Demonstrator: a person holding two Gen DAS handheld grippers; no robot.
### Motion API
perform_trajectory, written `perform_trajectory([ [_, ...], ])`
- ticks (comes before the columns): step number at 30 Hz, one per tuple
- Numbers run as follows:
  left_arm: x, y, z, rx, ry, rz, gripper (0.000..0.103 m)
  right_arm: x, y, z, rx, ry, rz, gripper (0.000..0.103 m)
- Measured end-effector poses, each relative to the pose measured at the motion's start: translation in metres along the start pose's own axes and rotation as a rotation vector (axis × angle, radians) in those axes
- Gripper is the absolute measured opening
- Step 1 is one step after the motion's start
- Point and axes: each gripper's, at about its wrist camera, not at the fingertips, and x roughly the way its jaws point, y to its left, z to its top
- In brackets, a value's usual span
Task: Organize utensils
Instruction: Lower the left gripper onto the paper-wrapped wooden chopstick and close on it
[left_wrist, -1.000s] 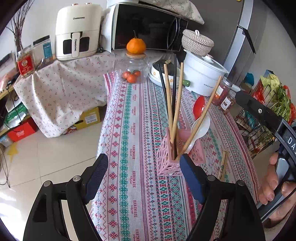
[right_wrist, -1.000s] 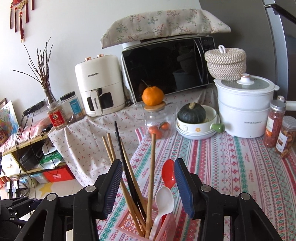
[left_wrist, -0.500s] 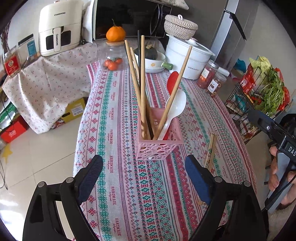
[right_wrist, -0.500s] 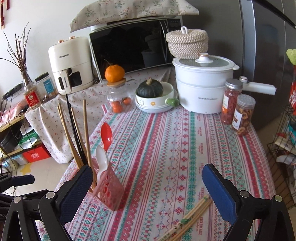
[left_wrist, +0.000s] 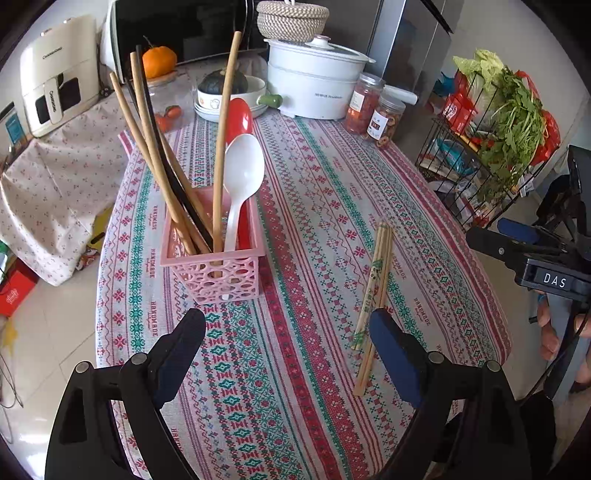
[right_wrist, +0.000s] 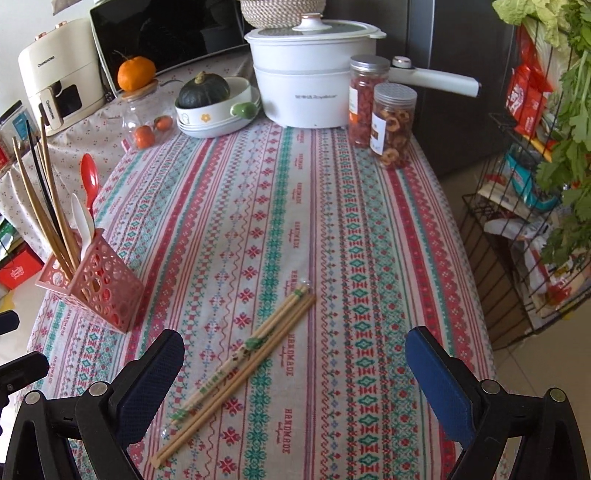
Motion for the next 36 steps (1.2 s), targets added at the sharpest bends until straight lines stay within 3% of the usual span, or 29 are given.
perform_trajectory([
  [15,0.043,-0.084,0.027,0.162,0.034,-0.035,0.09,0.012,-0.052,-0.017,0.073,0.115,-0.048,0.099],
  [16,0.049,-0.085,0.031,0.162,0.037,-0.04,0.088,0.014,-0.053,-0.017,0.072,0.12,-0.05,0.099],
  [18,0.063,-0.087,0.037,0.16,0.058,-0.058,0.064,0.017,-0.055,-0.017,0.065,0.129,-0.059,0.099],
  [21,0.087,-0.089,0.043,0.146,0.113,-0.094,0.041,0.022,-0.057,-0.015,0.052,0.137,-0.06,0.099],
  [27,0.122,-0.091,0.053,0.112,0.159,-0.134,0.024,0.034,-0.063,-0.013,0.035,0.165,-0.074,0.099],
  [36,0.163,-0.098,0.065,0.098,0.208,-0.163,0.016,0.051,-0.074,-0.009,0.065,0.198,-0.067,0.099],
])
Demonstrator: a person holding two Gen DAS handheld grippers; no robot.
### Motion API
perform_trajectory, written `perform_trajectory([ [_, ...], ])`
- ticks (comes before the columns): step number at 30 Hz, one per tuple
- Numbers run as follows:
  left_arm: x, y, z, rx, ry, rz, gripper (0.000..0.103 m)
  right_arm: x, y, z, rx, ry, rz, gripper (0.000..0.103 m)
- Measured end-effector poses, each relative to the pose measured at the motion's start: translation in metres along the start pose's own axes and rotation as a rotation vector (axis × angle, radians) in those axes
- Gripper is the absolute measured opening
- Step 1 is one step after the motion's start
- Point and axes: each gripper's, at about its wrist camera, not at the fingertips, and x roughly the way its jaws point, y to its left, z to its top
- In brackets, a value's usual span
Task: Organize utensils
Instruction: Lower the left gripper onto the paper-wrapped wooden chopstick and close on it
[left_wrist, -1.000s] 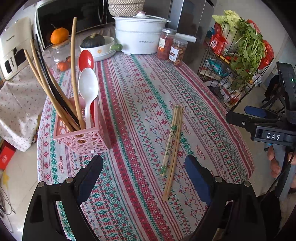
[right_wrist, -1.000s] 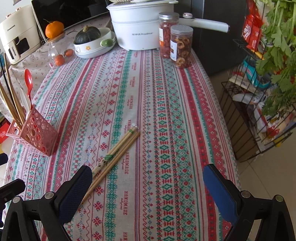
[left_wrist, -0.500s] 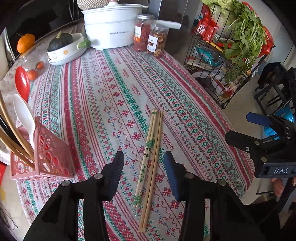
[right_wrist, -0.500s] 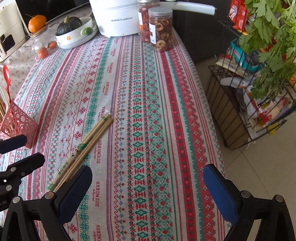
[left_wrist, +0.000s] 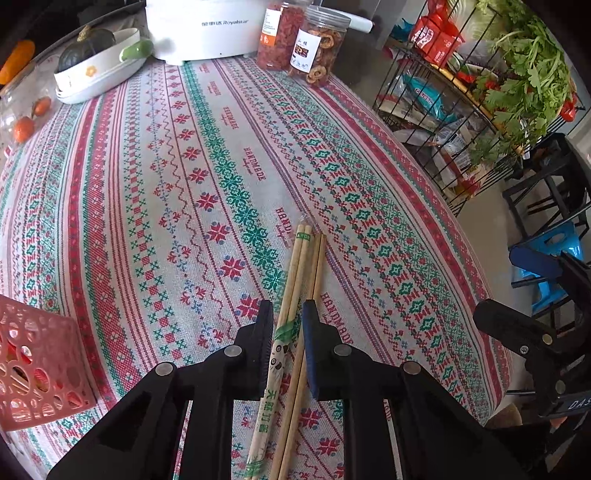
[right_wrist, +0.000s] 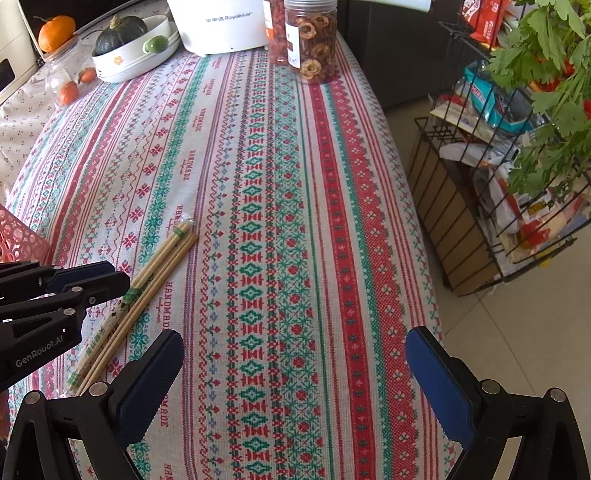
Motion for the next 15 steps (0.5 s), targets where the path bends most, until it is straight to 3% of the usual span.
perform_trajectory([
  [4,0.015,0.0,0.006,-0.009,0.033,0.009,0.016,0.005,-0.002,0.002,0.012,0.014,0.011,0.099],
  [15,0.013,0.001,0.008,-0.023,0.017,0.065,0.01,0.01,0.001,0.004,0.018,0.028,0.013,0.099],
])
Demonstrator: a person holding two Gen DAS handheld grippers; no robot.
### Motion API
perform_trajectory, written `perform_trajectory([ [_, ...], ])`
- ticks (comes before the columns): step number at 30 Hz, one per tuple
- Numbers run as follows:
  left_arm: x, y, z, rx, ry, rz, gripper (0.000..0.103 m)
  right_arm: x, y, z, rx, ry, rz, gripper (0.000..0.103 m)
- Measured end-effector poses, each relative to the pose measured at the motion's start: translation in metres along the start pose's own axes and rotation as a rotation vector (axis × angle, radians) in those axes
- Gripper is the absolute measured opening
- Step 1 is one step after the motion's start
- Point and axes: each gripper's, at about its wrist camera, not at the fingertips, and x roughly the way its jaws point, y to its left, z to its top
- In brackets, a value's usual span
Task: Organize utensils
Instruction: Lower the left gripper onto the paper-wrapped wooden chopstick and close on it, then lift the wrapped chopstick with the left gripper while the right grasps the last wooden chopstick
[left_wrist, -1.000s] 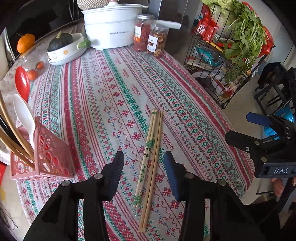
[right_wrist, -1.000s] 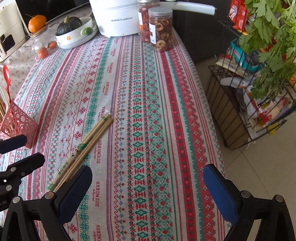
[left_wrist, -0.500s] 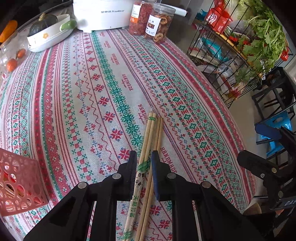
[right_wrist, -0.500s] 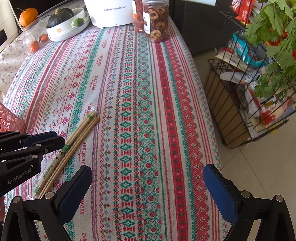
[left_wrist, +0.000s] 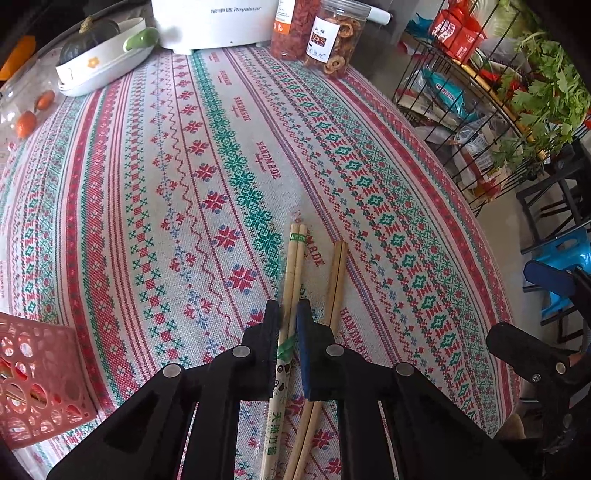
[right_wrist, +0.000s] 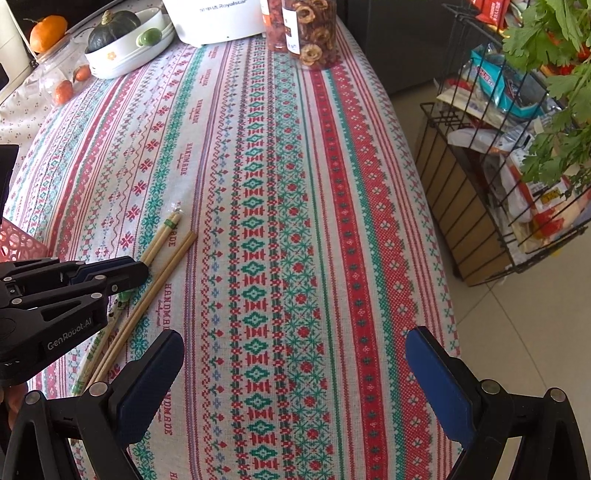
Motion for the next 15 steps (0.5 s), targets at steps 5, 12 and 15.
perform_trajectory([
  [5,-0.028,0.008,-0.007,-0.028,-0.051,-0.013,0.008,0.002,0.002,0.002,0.011,0.001,0.002,0.099],
  [12,-0.087,0.014,-0.027,-0.005,-0.165,-0.01,0.005,0.01,0.013,0.007,0.022,0.013,0.012,0.099],
  [15,-0.107,0.018,-0.039,0.008,-0.2,0.001,0.005,0.015,0.023,0.008,0.011,0.022,0.016,0.099],
])
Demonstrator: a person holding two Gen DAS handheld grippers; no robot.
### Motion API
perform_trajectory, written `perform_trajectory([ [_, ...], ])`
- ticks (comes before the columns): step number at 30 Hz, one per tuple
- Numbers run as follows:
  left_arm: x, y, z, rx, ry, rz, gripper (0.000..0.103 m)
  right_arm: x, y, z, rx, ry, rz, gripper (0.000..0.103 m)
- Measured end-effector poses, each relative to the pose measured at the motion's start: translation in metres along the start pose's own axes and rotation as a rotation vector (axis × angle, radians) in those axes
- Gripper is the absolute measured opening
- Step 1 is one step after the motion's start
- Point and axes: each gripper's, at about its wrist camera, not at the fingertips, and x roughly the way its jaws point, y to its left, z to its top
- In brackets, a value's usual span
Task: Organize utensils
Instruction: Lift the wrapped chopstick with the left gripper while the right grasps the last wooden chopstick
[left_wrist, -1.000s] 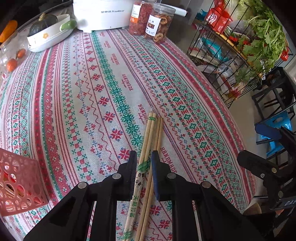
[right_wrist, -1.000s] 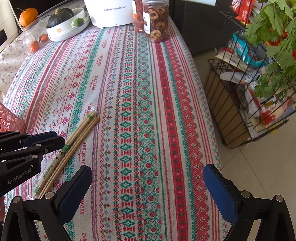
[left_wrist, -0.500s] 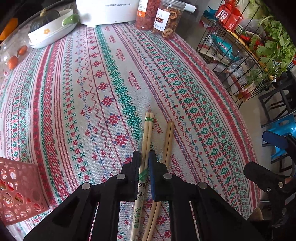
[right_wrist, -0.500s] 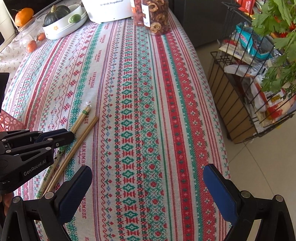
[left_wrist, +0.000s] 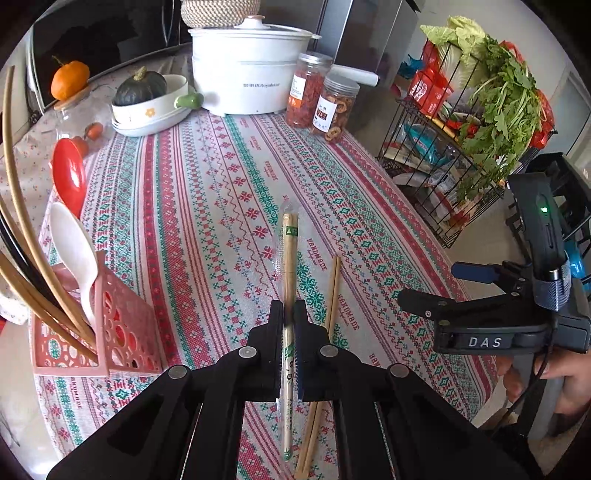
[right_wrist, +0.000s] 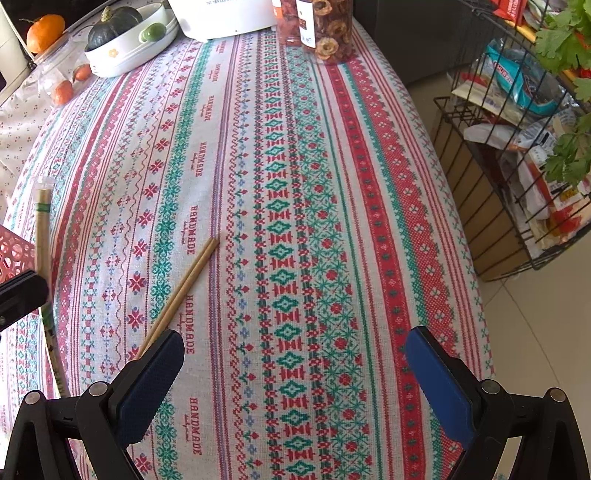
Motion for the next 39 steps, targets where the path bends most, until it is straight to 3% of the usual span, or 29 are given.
perform_trajectory([
  [7,-0.044,0.015,-0.018,0.017,-0.065,0.014,0.005,0.02,0.032,0.005,-0.039,0.041,0.02,0.099],
  [16,-0.072,0.037,-0.031,-0.006,-0.096,0.0,0.005,0.057,0.065,0.011,-0.008,0.146,0.068,0.08],
  [19,-0.077,0.043,-0.034,-0.015,-0.1,-0.005,0.005,0.059,0.076,0.013,-0.025,0.13,0.009,0.076],
  [22,-0.082,0.047,-0.036,-0.02,-0.108,-0.008,0.005,0.059,0.087,0.014,-0.065,0.107,-0.045,0.061],
  [26,-0.088,0.053,-0.038,-0.028,-0.12,-0.003,0.005,0.057,0.099,0.013,-0.1,0.084,-0.028,0.021],
  [30,-0.094,0.059,-0.042,-0.043,-0.132,0.0,0.005,0.055,0.108,0.011,-0.113,0.07,0.032,0.008],
  [39,-0.126,0.069,-0.049,-0.063,-0.222,0.0,0.005,-0.004,0.103,0.001,-0.12,-0.101,0.124,0.007],
])
